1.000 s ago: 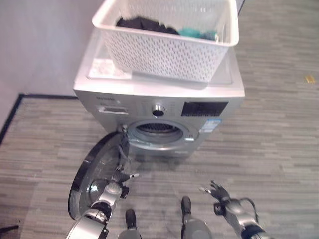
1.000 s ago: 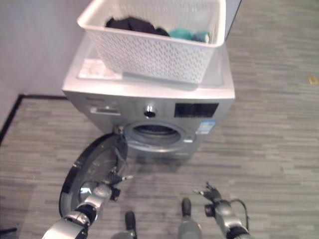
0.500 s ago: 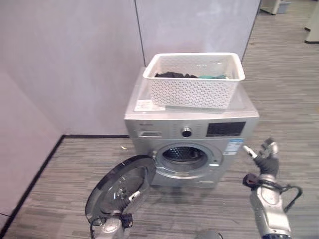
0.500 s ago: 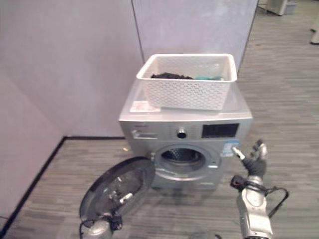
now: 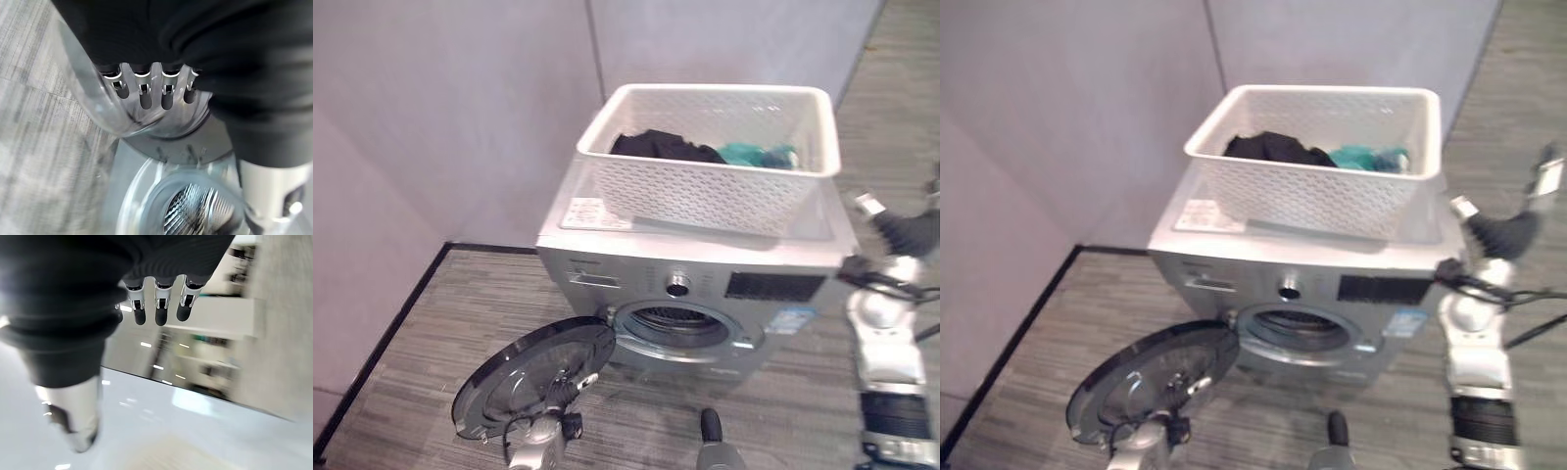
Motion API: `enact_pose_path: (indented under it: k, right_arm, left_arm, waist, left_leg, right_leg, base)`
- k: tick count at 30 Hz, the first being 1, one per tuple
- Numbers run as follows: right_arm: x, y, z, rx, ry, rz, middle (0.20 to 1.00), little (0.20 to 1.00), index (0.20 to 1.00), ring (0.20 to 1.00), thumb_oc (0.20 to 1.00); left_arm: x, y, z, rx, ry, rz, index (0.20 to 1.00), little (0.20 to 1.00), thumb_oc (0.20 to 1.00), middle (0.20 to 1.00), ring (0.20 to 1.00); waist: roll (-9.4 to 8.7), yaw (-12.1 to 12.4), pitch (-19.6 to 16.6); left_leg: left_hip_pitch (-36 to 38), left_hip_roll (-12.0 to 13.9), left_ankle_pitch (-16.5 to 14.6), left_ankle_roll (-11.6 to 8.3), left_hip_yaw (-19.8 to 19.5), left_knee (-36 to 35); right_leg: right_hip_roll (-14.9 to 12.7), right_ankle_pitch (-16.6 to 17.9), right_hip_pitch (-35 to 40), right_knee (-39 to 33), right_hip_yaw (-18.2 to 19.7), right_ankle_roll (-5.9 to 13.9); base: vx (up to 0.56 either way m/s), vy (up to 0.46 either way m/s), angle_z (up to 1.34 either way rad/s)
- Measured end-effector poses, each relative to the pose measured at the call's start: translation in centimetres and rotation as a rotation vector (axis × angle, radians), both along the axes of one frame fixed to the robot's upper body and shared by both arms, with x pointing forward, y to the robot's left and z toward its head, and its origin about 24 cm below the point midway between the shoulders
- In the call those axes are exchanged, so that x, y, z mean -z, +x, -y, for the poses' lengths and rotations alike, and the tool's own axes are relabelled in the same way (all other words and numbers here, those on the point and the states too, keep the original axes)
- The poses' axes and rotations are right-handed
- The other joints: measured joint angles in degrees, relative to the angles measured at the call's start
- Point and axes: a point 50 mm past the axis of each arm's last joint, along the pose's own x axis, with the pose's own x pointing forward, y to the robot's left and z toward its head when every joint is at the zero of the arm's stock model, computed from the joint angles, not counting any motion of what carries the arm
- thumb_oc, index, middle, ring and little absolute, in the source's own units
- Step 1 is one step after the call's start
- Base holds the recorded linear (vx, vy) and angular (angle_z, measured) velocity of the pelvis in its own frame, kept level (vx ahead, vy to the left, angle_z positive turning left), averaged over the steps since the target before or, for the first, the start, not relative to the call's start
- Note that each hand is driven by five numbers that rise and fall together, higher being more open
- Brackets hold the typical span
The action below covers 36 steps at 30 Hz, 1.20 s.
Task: Grab the laundry basket,head to the washer,open it,put in the laundry and shut it.
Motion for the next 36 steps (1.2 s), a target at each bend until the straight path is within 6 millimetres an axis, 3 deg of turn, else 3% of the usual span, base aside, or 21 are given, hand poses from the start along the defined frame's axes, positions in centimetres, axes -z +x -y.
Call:
enact_pose_path:
  k: [2, 4, 5, 6, 7, 8, 9, 10, 11, 12, 14, 15, 16, 17, 19, 21, 25, 31, 34, 36]
  right_arm:
    - [-3.1, 0.4, -0.9, -0.047, -0.113, 0.068, 1.0, 1.0, 1.0, 1.0, 1.0]
    - [-4.6, 1.0, -2.1, -0.121, -0.157, 0.093, 1.0, 1.0, 1.0, 1.0, 1.0]
    - [-5.7, 0.8, -2.5, -0.163, -0.189, 0.108, 1.0, 1.0, 1.0, 1.0, 1.0]
    - [-6.8, 0.6, -2.8, -0.183, -0.222, 0.126, 1.0, 1.0, 1.0, 1.0, 1.0]
    - [-8.0, 0.4, -3.2, -0.212, -0.263, 0.153, 1.0, 1.0, 1.0, 1.0, 1.0]
    - [-10.6, -0.9, -4.9, -0.295, -0.35, 0.256, 1.0, 1.0, 1.0, 1.0, 1.0]
    - [-11.4, -1.6, -5.6, -0.323, -0.377, 0.308, 1.0, 1.0, 1.0, 1.0, 1.0]
    - [-11.7, -2.3, -6.5, -0.365, -0.396, 0.363, 1.0, 1.0, 1.0, 1.0, 1.0]
    - [-11.7, -2.5, -6.6, -0.37, -0.4, 0.366, 1.0, 1.0, 1.0, 1.0, 1.0]
    - [-11.1, -2.2, -6.5, -0.372, -0.412, 0.316, 1.0, 1.0, 1.0, 1.0, 1.0]
    - [-8.5, -1.1, -5.4, -0.337, -0.408, 0.132, 1.0, 1.0, 1.0, 1.0, 1.0]
    - [-8.0, -0.9, -4.8, -0.31, -0.447, 0.054, 1.0, 1.0, 1.0, 1.0, 1.0]
    - [-7.6, -0.7, -4.2, -0.288, -0.49, -0.028, 1.0, 1.0, 1.0, 1.0, 1.0]
    - [-8.0, -0.4, -3.1, -0.241, -0.547, -0.119, 1.0, 1.0, 1.0, 1.0, 1.0]
    - [-8.0, 0.1, -2.5, -0.249, -0.571, -0.197, 1.0, 1.0, 1.0, 1.0, 1.0]
    - [-7.7, 0.7, -1.7, -0.277, -0.571, -0.299, 1.0, 1.0, 1.0, 1.0, 1.0]
    - [-9.4, 0.7, -0.7, -0.312, -0.624, -0.407, 1.0, 1.0, 1.0, 1.0, 1.0]
    - [-10.6, 3.2, -1.4, -0.389, -0.702, -0.582, 1.0, 1.0, 1.0, 1.0, 1.0]
    - [-10.1, 3.6, -1.8, -0.439, -0.706, -0.62, 1.0, 1.0, 1.0, 1.0, 1.0]
    - [-9.1, 4.7, -2.2, -0.471, -0.763, -0.767, 1.0, 1.0, 1.0, 1.0, 1.0]
  left_arm:
    - [0.2, -0.6, -1.3, -0.025, 0.027, -0.017, 1.0, 1.0, 1.0, 1.0, 1.0]
    - [0.8, -1.2, -3.8, -0.043, 0.094, -0.071, 1.0, 1.0, 1.0, 1.0, 1.0]
    - [0.6, -1.0, -4.8, -0.062, 0.114, -0.074, 1.0, 1.0, 1.0, 1.0, 1.0]
    - [0.4, -0.7, -5.3, -0.064, 0.127, -0.068, 1.0, 1.0, 1.0, 1.0, 1.0]
    - [0.3, -0.9, -5.7, -0.072, 0.134, -0.07, 1.0, 1.0, 1.0, 1.0, 1.0]
    - [0.4, -1.3, -6.5, -0.079, 0.154, -0.083, 1.0, 1.0, 1.0, 1.0, 1.0]
    - [0.3, -1.1, -6.3, -0.075, 0.15, -0.074, 1.0, 1.0, 1.0, 1.0, 1.0]
    - [-0.2, 0.1, -5.5, -0.025, 0.155, -0.044, 1.0, 1.0, 1.0, 1.0, 1.0]
    - [-0.6, 1.0, -4.8, -0.003, 0.143, -0.018, 1.0, 1.0, 1.0, 1.0, 1.0]
    - [-0.7, 1.3, -3.9, 0.004, 0.117, 0.001, 1.0, 1.0, 1.0, 1.0, 1.0]
    - [-0.1, 0.1, -3.7, 0.001, 0.107, -0.031, 1.0, 1.0, 1.0, 1.0, 1.0]
    - [0.3, -0.6, -3.8, -0.003, 0.103, -0.049, 1.0, 1.0, 1.0, 1.0, 1.0]
    - [0.6, -1.3, -4.4, 0.008, 0.118, -0.082, 1.0, 1.0, 1.0, 1.0, 1.0]
    - [1.5, -3.1, -4.0, 0.026, 0.086, -0.133, 1.0, 1.0, 1.0, 1.0, 1.0]
    - [2.0, -3.9, -3.9, 0.021, 0.068, -0.166, 1.0, 1.0, 1.0, 1.0, 1.0]
    - [2.3, -4.4, -4.2, 0.02, 0.063, -0.19, 1.0, 1.0, 1.0, 1.0, 1.0]
    - [2.1, -4.3, -4.9, 0.015, 0.072, -0.186, 1.0, 1.0, 1.0, 1.0, 1.0]
    - [2.3, -4.6, -4.5, 0.028, 0.025, -0.186, 1.0, 1.0, 1.0, 1.0, 1.0]
    - [2.2, -4.5, -4.3, 0.038, 0.016, -0.18, 1.0, 1.0, 1.0, 1.0, 1.0]
    - [2.5, -4.9, -4.0, 0.061, 0.001, -0.194, 1.0, 1.0, 1.0, 1.0, 1.0]
  waist:
    - [-1.04, -0.12, -0.18]
    - [-5.01, 0.19, -0.09]
    - [-7.33, 1.06, -0.03]
    - [-8.22, 1.26, 0.47]
    - [-8.41, 2.22, 0.56]
    - [-11.05, 4.2, 0.78]
    - [-11.63, 4.14, 0.78]
    - [-13.56, 4.37, 1.66]
    - [-14.03, 3.67, 2.3]
    - [-12.97, 4.71, 2.74]
    - [-9.74, 4.41, 2.21]
    - [-7.7, 3.84, 1.6]
    - [-8.36, 3.02, 1.56]
    - [-9.3, 0.55, 1.1]
    - [-10.32, 0.36, 0.47]
    - [-11.53, 0.68, -0.38]
    - [-12.44, 1.13, -1.02]
    - [-12.27, 0.97, -1.25]
    - [-12.08, 1.67, -1.87]
    - [-11.67, 1.46, -3.21]
  left_leg:
    - [-0.1, 1.66, -0.5, -0.36, -0.75, 0.65]
    - [-2.81, 2.02, -0.65, -0.84, -0.87, 7.39]
    - [-10.58, 1.97, -1.86, -2.96, -1.27, 20.73]
    - [-16.19, 2.09, -1.02, -3.57, -1.83, 31.45]
    - [-20.98, 2.02, 2.0, -3.49, -4.33, 39.5]
    - [-27.52, 0.96, 5.77, -2.91, -6.98, 48.98]
    - [-30.42, 1.28, 3.86, -0.35, -5.92, 47.56]
    - [-32.11, 2.47, 3.89, -0.69, -3.1, 29.43]
    - [-31.57, 2.98, 4.67, -1.31, -0.7, 19.67]
    - [-31.05, 4.17, 6.07, -1.4, 0.49, 13.69]
    - [-23.77, 3.46, 7.58, -0.59, 0.53, 9.47]
    - [-19.02, 2.24, 11.16, -1.02, -0.2, 5.41]
    - [-16.76, 0.8, 11.82, -0.85, 2.59, 3.67]
    - [-14.42, -1.85, 12.33, 0.25, 5.18, 1.71]
    - [-12.42, -2.81, 12.14, 0.75, 6.86, 0.21]
    - [-11.28, -2.99, 12.38, 1.12, 8.28, -0.69]
    - [-10.02, -2.64, 12.6, 1.26, 8.26, -3.35]
    - [-9.16, -2.43, 12.76, 1.04, 9.73, -4.17]
    - [-9.36, -1.68, 12.69, 1.05, 9.58, -4.47]
    - [-9.5, -1.42, 12.68, 1.05, 9.89, -4.49]
  right_leg:
    - [1.48, -2.47, -0.05, 1.88, -0.69, -0.68]
    - [2.88, -4.02, 0.08, 2.67, -0.48, -1.55]
    - [3.65, -5.23, -0.9, 3.34, 0.21, -3.79]
    - [4.2, -5.52, -0.9, 3.41, 0.19, -4.29]
    - [5.37, -5.44, -0.58, 3.11, 0.61, -5.62]
    - [4.78, -4.32, 2.29, -0.35, 1.54, -6.92]
    - [4.48, -4.3, 2.76, -1.74, 0.74, -7.26]
    - [3.18, -5.31, 3.03, -2.94, 0.69, -7.35]
    - [3.18, -5.45, 2.73, -3.65, 0.37, -7.38]
    - [3.48, -5.25, 3.4, -4.06, 0.93, -7.07]
    - [4.25, -5.26, 7.53, -4.91, 2.73, -5.76]
    - [4.28, -5.58, 8.46, -4.92, 5.06, -4.4]
    - [2.58, -5.39, 8.76, -4.91, 6.77, -3.56]
    - [0.05, -4.72, 9.13, -4.9, 6.51, -1.94]
    - [-0.9, -4.46, 9.18, -4.89, 6.49, -1.74]
    - [-1.15, -4.22, 9.23, -4.87, 6.38, -1.42]
    - [-0.76, -4.71, 9.33, -4.93, 5.65, -0.73]
    - [-0.73, -5.51, 9.04, -5.02, 5.75, 0.25]
    - [-0.41, -5.99, 8.98, -5.47, 5.48, -0.12]
    - [-0.17, -6.31, 8.82, -5.49, 5.44, -0.02]
  base:
    - [0.23, -0.322, 0.36]
    - [0.09, -0.267, 0.1]
    - [0.04, -0.198, 0.15]
    - [0.02, -0.145, 0.08]
    - [0.07, -0.072, -0.09]
    - [0.13, 0.039, 0.03]
    - [0.16, 0.084, 0.25]
    - [0.19, 0.105, 0.48]
    - [0.19, 0.081, 0.14]
    - [0.15, 0.097, -0.27]
    - [0.15, 0.114, -0.83]
    - [0.14, 0.086, -1.15]
    - [0.14, 0.11, -1.15]
    - [0.14, 0.11, -0.79]
    - [0.07, 0.06, -0.48]
    - [0.06, 0.028, -0.25]
    - [0.04, 0.011, 0.0]
    - [0.01, 0.008, -0.14]
    - [0.01, 0.006, -0.01]
    - [0.0, 0.0, 0.0]
